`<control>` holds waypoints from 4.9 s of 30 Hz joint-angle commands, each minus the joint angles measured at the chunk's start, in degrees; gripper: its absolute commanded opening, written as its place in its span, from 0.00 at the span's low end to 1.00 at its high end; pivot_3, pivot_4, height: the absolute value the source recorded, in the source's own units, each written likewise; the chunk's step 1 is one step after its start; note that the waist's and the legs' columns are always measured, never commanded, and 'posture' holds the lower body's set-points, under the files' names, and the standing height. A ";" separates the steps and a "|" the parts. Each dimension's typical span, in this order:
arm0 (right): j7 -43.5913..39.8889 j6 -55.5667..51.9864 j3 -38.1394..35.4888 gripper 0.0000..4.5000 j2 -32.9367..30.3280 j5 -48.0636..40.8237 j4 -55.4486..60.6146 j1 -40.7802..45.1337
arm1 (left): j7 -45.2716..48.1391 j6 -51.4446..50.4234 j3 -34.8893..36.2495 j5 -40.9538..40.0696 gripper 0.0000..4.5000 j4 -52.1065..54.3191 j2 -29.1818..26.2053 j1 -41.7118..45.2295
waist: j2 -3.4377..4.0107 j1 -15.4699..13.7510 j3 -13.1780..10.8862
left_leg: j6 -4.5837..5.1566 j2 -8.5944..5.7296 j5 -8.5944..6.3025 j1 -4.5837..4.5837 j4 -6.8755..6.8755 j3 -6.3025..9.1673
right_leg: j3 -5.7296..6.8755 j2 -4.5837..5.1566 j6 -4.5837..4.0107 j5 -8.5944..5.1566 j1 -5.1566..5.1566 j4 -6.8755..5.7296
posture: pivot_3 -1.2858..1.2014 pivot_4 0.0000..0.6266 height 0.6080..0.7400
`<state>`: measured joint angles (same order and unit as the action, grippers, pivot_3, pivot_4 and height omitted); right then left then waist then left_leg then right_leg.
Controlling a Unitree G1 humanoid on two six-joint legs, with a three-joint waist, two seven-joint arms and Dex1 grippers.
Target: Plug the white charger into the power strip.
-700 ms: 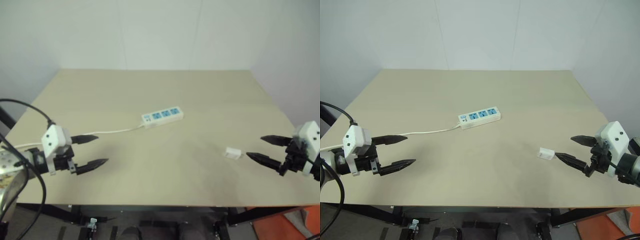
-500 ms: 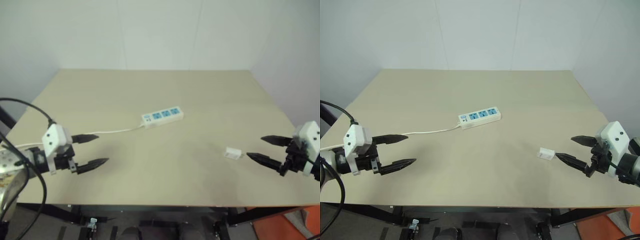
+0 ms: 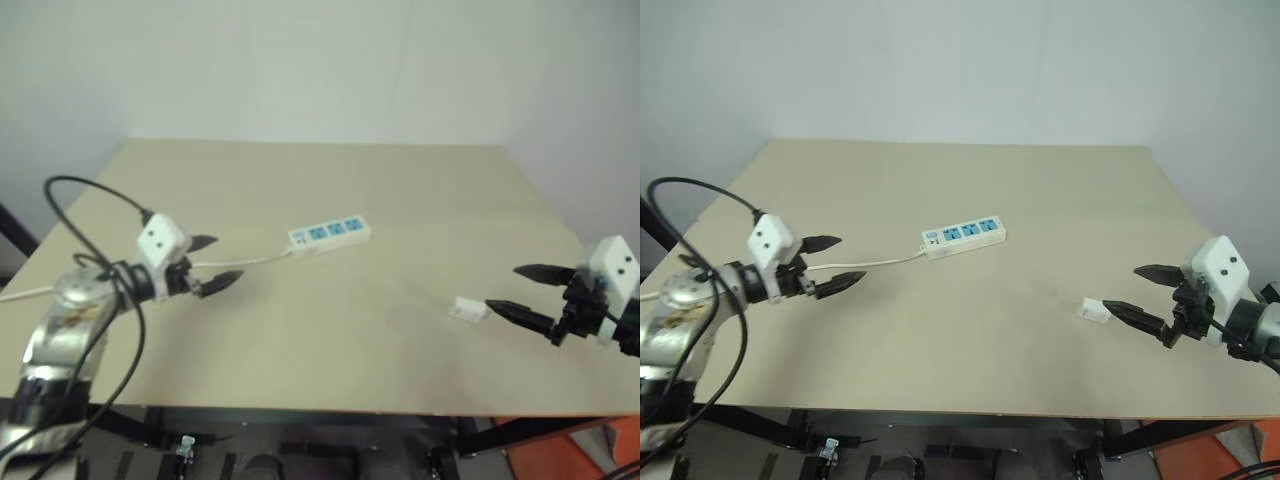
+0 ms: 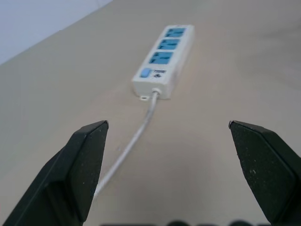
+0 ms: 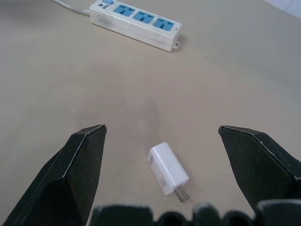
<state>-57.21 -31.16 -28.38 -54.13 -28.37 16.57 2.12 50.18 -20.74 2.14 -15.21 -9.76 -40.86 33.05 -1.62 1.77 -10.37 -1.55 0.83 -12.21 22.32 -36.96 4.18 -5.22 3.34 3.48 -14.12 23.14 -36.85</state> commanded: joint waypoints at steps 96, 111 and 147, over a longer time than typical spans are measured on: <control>7.93 -5.26 -4.22 1.00 -0.19 -8.93 14.05 -3.07 | 20.98 38.46 -7.07 5.72 0.99 -39.79 28.00 7.83 | 0.16 -1.23 0.36 | 0.09 -0.10 -0.06 -0.09 -0.10 0.05 | 0.01 0.10 0.18 -0.04 -0.32 0.13 | 0.52 0.24 1.00; 8.16 -5.14 -3.81 1.00 -0.25 -9.66 14.39 -2.40 | 20.39 42.34 -9.19 11.33 0.95 -50.68 28.46 11.89 | 0.15 -1.08 0.36 | 0.09 -0.10 -0.06 -0.18 -0.09 0.06 | 0.01 0.07 0.19 -0.05 -0.41 0.13 | 0.52 0.24 1.00; -7.78 2.19 17.46 1.00 -7.90 0.23 -6.29 16.44 | 36.60 38.55 -11.33 6.75 0.73 -35.57 22.21 4.41 | 0.17 -0.43 0.40 | 0.11 -0.05 -0.08 -0.22 0.00 0.11 | 0.11 0.08 0.18 -0.08 -0.47 0.31 | 0.52 0.24 1.00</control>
<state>-62.91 -30.94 -11.33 -60.78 -29.12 11.20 17.27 85.27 17.47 -7.39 -9.27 -44.58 -19.26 37.53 -1.45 1.34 -9.97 -1.45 0.78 -12.29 22.11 -36.95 4.29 -5.11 3.42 3.66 -14.20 22.68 -36.53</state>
